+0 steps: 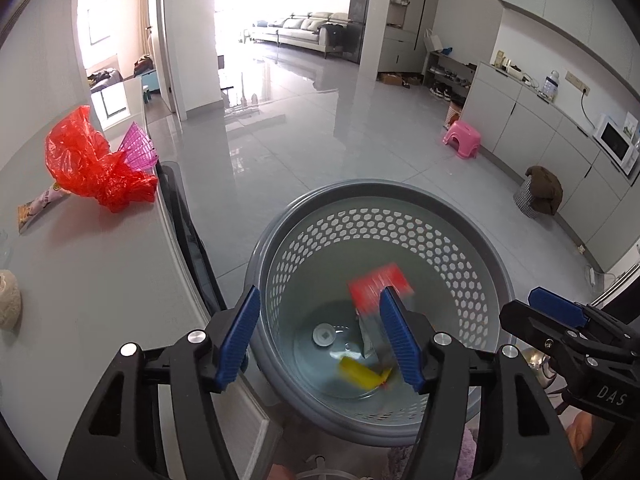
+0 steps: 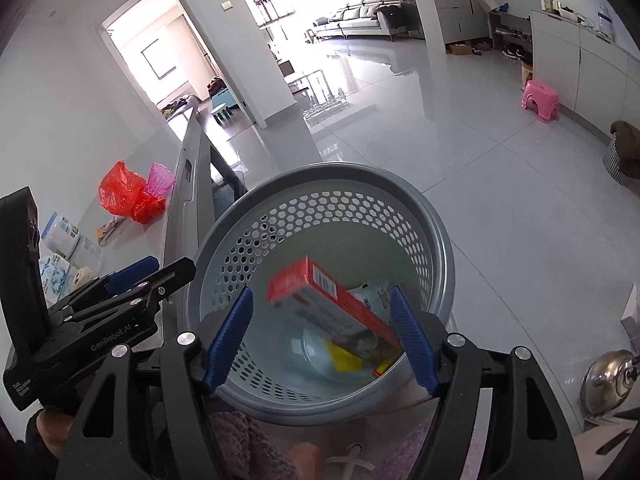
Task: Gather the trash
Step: 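Open both grippers to drop the cap and box into the wastebasket, then move both tools back from the wastebasket toward the table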
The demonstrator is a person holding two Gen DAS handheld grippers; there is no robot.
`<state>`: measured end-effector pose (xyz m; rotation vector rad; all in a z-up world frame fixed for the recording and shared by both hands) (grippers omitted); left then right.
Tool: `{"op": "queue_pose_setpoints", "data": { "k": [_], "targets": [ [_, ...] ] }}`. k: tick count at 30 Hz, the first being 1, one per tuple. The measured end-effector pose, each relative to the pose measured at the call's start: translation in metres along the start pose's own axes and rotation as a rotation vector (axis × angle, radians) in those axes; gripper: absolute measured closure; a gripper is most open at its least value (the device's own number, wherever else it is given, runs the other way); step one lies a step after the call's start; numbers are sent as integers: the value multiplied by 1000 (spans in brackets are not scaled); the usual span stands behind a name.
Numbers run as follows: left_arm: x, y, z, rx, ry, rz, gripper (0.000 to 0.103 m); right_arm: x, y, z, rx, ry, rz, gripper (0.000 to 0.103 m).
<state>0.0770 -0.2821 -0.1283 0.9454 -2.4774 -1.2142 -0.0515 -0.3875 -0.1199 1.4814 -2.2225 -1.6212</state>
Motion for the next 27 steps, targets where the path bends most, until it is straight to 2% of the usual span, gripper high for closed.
{"op": "queue_pose_setpoints", "data": {
  "k": [9, 27],
  "targets": [
    [-1, 10, -2, 6, 3, -23, 41, -3, 3, 1, 21, 12, 7, 33],
    [-22, 33, 4, 31, 42, -90, 35, -17, 19, 0, 121, 63, 56, 26]
  ]
}}
Point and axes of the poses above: each gripper's, at about its wrist camera, not at the fingertips, and y roughly against the way its jaws point, x to its right, z to its underside, the point moved 8 cm from there along -y, roughly the way its jaws point, and after that the axes turned 14 degrees about -y, right-handed, at the moved point
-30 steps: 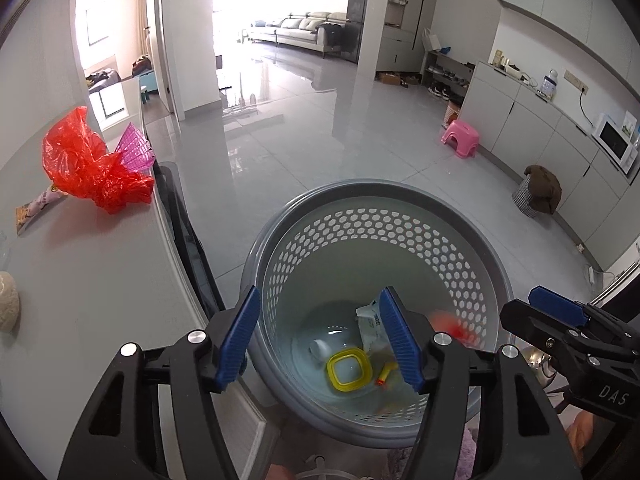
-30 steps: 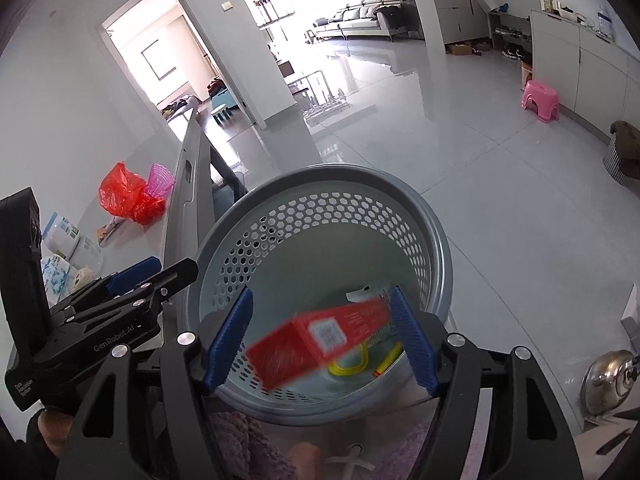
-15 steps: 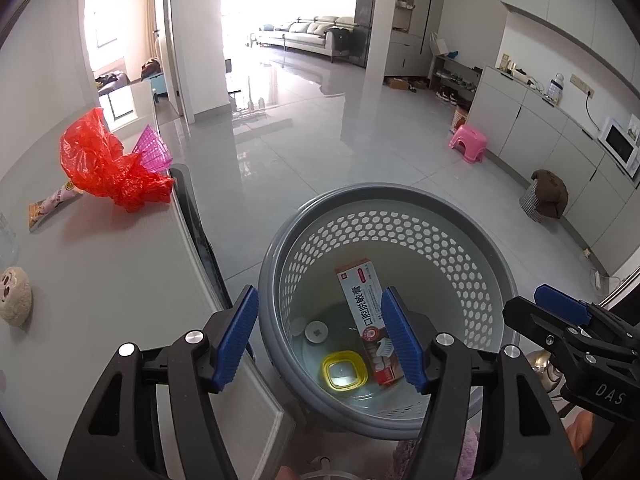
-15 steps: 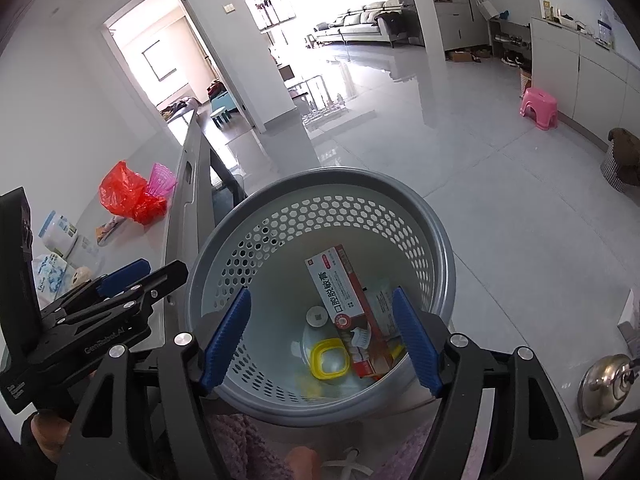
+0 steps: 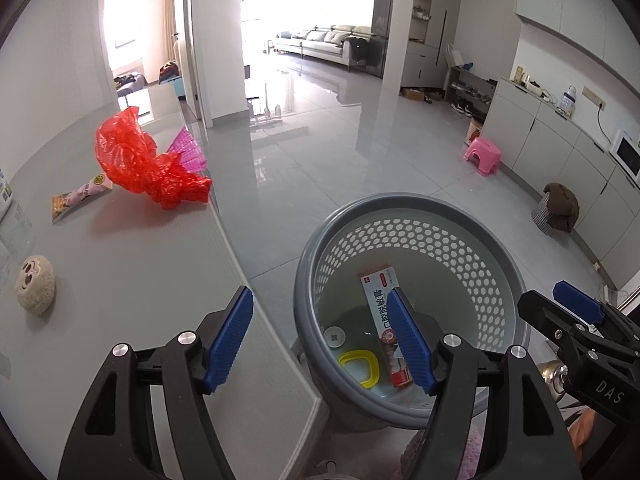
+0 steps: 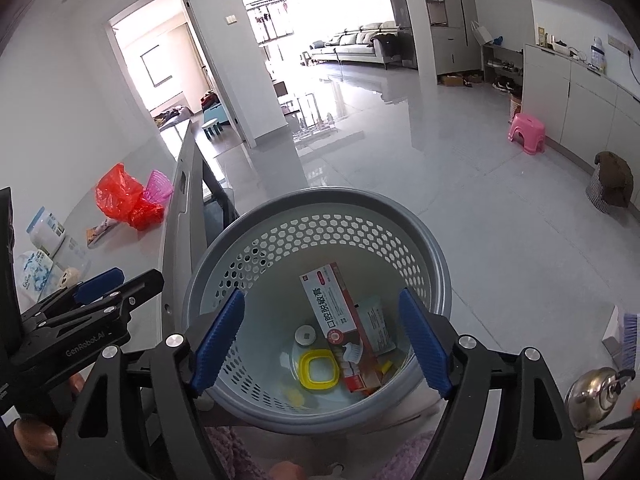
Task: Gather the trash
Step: 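Move both tools back from the wastebasket toward the table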
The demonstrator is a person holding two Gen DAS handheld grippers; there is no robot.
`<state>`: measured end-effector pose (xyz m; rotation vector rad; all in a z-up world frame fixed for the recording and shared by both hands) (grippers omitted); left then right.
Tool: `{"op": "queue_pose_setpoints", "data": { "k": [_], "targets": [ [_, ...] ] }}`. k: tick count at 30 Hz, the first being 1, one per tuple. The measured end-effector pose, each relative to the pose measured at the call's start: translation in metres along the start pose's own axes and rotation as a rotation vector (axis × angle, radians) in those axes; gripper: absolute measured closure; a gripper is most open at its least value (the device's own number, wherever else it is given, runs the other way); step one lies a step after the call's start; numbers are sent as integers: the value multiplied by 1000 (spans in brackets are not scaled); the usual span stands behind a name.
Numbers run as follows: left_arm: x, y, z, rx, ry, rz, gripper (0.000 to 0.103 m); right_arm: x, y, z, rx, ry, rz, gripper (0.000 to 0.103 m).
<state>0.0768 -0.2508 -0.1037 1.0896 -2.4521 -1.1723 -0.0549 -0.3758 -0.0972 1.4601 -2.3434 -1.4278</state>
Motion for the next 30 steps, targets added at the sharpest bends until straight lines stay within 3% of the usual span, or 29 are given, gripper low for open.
{"op": "queue_pose_setpoints", "data": {
  "k": [13, 30],
  "targets": [
    [-33, 23, 11, 32, 43, -45, 33, -31, 7, 6, 21, 43, -34, 26],
    [-96, 61, 47, 50, 141, -179, 28, -96, 4, 23, 23, 143, -176, 25]
  ]
}}
Point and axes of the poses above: each gripper's, at about its wrist camera, not at the fingertips, and y roughly against the way its jaws point, x to its right, z to its underside, the point moved 8 cm from there along -y, roughly the way its jaws point, and after that the axes turned 14 degrees about -y, right-handed, at the moved point
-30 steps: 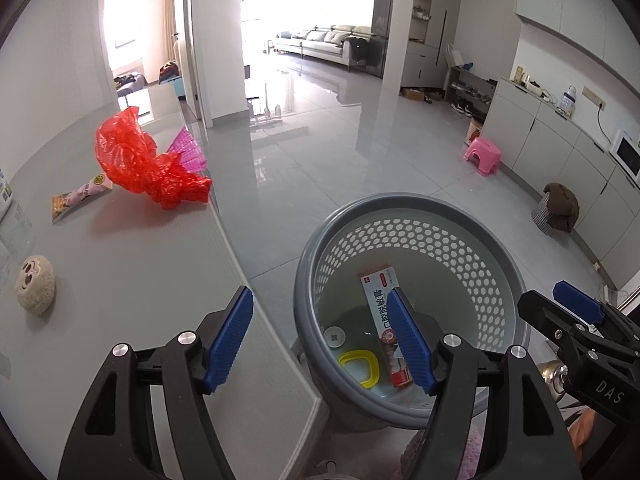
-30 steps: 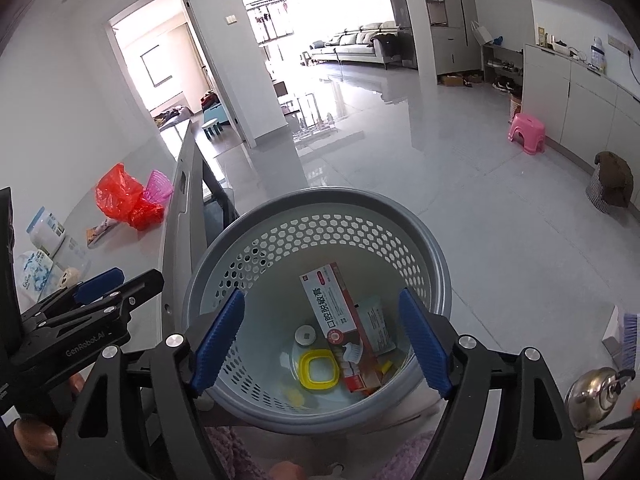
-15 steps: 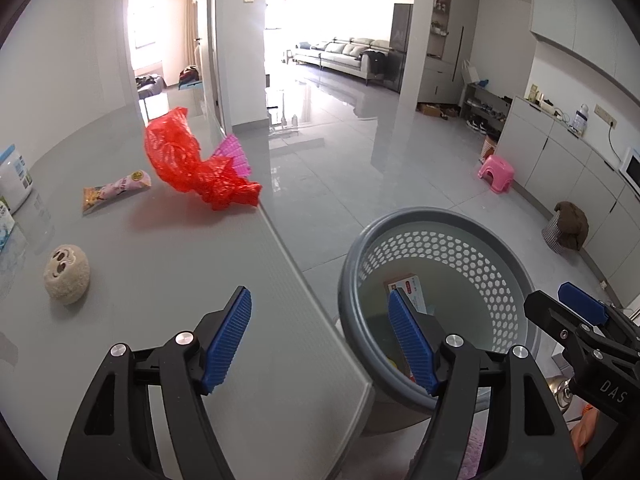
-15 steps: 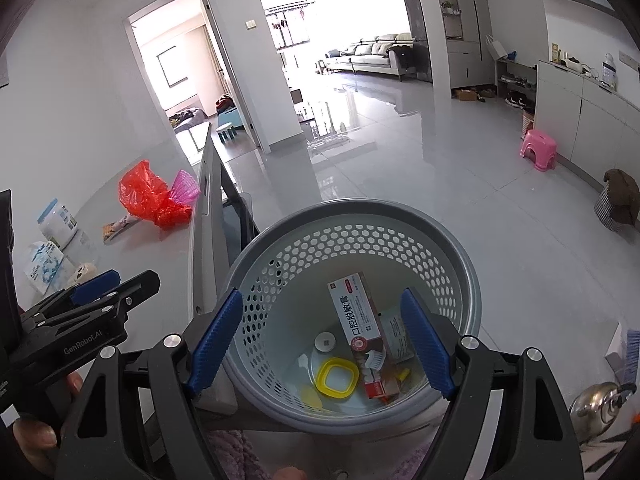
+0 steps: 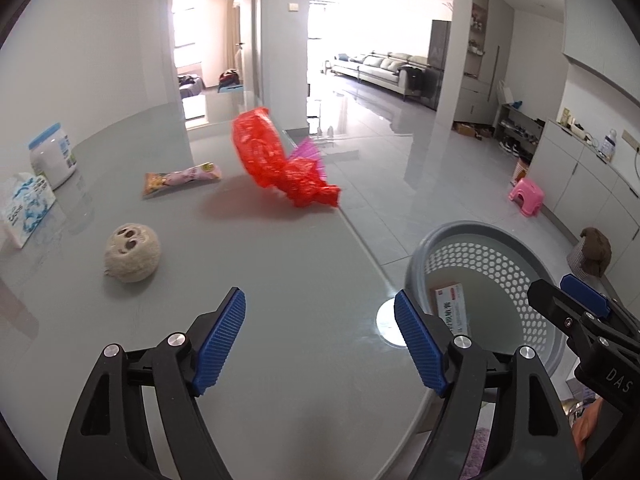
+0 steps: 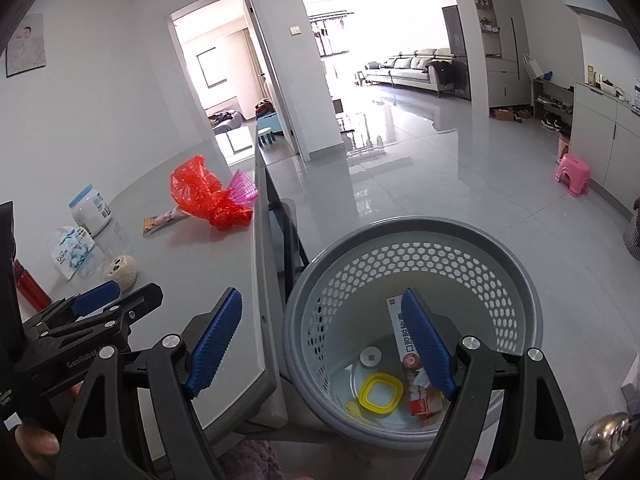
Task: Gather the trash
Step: 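Move both tools back from the wastebasket toward the table, then grasp the pink shuttlecock with the right gripper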
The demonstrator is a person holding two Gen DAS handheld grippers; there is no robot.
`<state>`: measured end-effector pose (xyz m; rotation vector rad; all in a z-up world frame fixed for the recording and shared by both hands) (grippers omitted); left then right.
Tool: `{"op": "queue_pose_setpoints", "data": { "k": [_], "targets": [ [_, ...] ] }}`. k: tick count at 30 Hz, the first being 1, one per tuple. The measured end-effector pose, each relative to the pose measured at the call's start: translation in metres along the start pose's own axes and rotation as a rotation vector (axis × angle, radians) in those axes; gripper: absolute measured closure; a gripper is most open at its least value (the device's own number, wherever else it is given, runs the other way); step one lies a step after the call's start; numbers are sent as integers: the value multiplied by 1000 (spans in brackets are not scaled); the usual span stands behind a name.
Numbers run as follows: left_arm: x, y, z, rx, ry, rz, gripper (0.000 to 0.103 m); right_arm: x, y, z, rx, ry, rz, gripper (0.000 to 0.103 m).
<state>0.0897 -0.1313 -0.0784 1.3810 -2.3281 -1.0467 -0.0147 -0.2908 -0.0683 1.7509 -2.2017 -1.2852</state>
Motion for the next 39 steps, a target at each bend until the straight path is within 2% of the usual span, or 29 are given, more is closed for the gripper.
{"op": "queue_pose_setpoints", "data": {
  "k": [11, 21, 29, 39],
  "targets": [
    [-57, -10, 14, -26, 80, -95, 25, -37, -30, -6, -33, 66, -65, 24],
    [-108, -29, 8, -17, 109, -198, 25, -62, -83, -43, -44, 104, -54, 24],
    [-139, -46, -5, 1, 182, -193, 24, -88, -143, -73, -80, 143, -38, 24],
    [-144, -45, -6, 20, 191, -176, 24, -109, -221, -97, -156, 165, -29, 24]
  ]
}}
Point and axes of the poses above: each gripper's, at about its wrist camera, not at the fingertips, and y roughly against the way its jaws point, x to its right, z to its underside, the point moved 8 cm from there along -y, roughly the way its jaws point, and after that the axes turned 14 degrees about -y, right-handed, at the moved point
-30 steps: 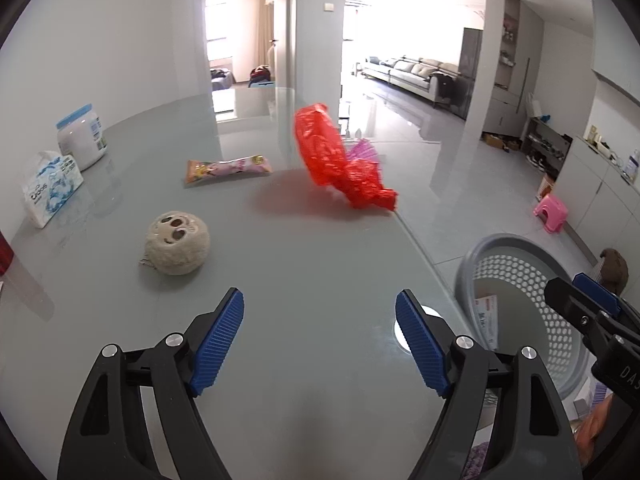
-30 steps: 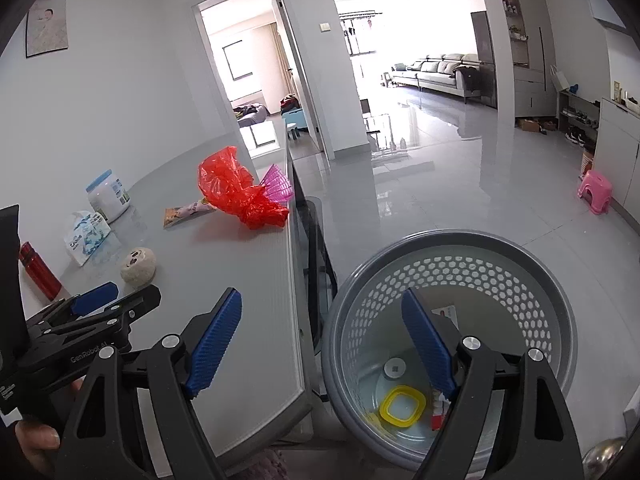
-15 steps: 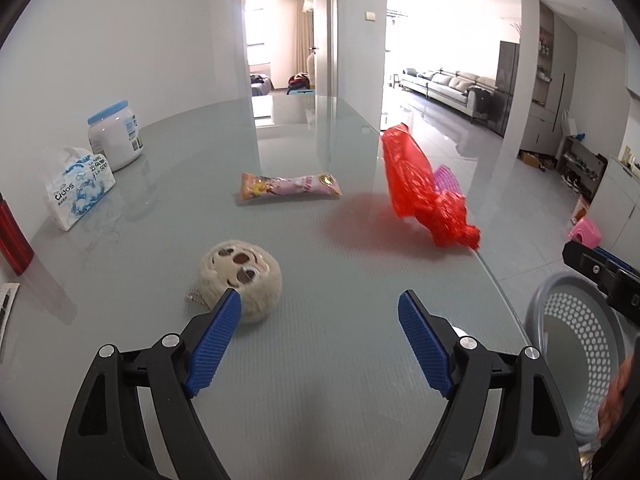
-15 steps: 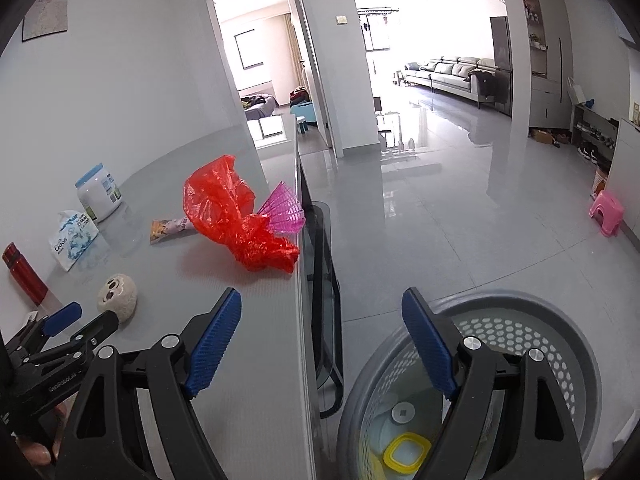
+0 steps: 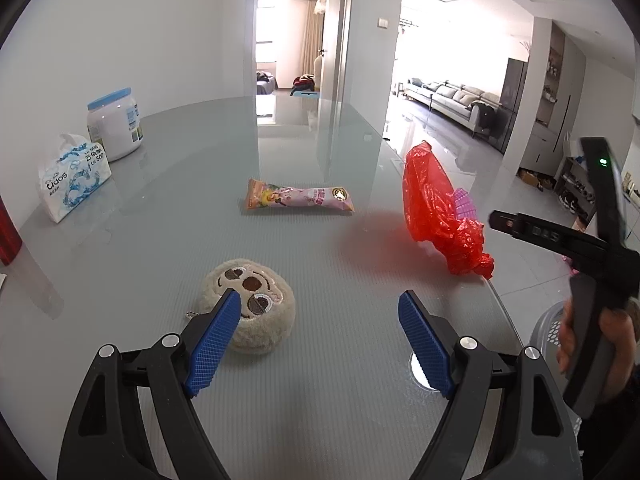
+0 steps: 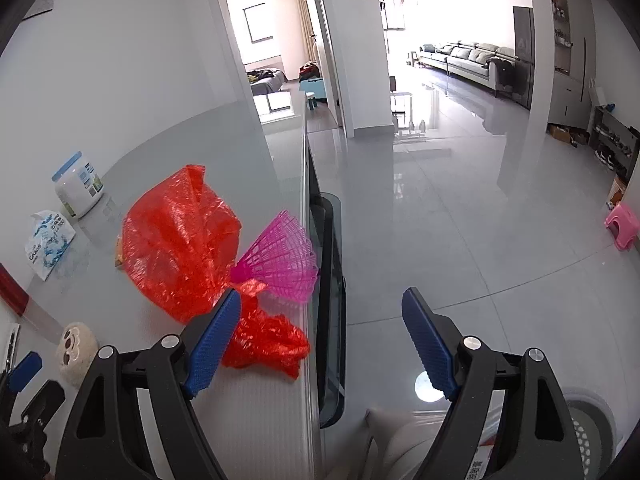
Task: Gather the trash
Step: 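Grasp the pink shuttlecock with the right gripper, then lift the shuttlecock with the right gripper and carry it toward the wastebasket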
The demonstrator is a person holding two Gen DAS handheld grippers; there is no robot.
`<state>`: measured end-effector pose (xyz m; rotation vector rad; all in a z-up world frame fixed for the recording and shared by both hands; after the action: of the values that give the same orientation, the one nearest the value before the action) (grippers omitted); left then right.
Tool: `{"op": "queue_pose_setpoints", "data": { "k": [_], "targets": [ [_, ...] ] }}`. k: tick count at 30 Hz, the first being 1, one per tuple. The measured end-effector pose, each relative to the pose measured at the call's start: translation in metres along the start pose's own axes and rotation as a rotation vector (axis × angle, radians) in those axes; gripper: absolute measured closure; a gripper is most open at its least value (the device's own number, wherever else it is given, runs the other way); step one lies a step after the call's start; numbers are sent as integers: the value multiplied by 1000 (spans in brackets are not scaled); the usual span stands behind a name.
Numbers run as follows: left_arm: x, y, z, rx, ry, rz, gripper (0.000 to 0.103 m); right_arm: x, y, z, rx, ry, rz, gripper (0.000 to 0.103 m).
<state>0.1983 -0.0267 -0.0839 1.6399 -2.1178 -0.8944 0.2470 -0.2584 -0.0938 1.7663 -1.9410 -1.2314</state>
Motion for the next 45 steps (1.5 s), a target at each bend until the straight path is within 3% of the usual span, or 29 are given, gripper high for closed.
{"op": "queue_pose_setpoints", "data": {
  "k": [15, 30, 33, 35, 41, 45],
  "targets": [
    [-1, -4, 0, -16, 19, 25, 24, -29, -62, -2, -148, 49, -58, 24],
    [-7, -11, 4, -32, 33, 2, 24, -68, -70, 6, -125, 174, -18, 25],
    [-7, -11, 5, -34, 34, -3, 24, -76, -71, 12, -129, 214, -6, 40],
    [-8, -11, 5, -35, 37, -7, 24, -81, -75, 18, -145, 245, 7, 57],
    [-13, -10, 6, -31, 45, -19, 24, -90, -72, 24, -153, 236, -32, 87],
    [-20, -8, 6, -23, 56, -25, 24, -90, -64, 26, -140, 214, -71, 97]
  ]
}}
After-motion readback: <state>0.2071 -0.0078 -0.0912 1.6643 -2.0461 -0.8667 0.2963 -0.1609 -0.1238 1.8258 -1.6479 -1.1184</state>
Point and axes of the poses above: each gripper's, at about its wrist camera, not at the fingertips, and y roughly against the way its jaws point, x to its right, z to its underside, the point moved 8 cm from there along -y, roughly the way its jaws point, and after that the axes turned 14 degrees about -y, right-handed, at the moved point
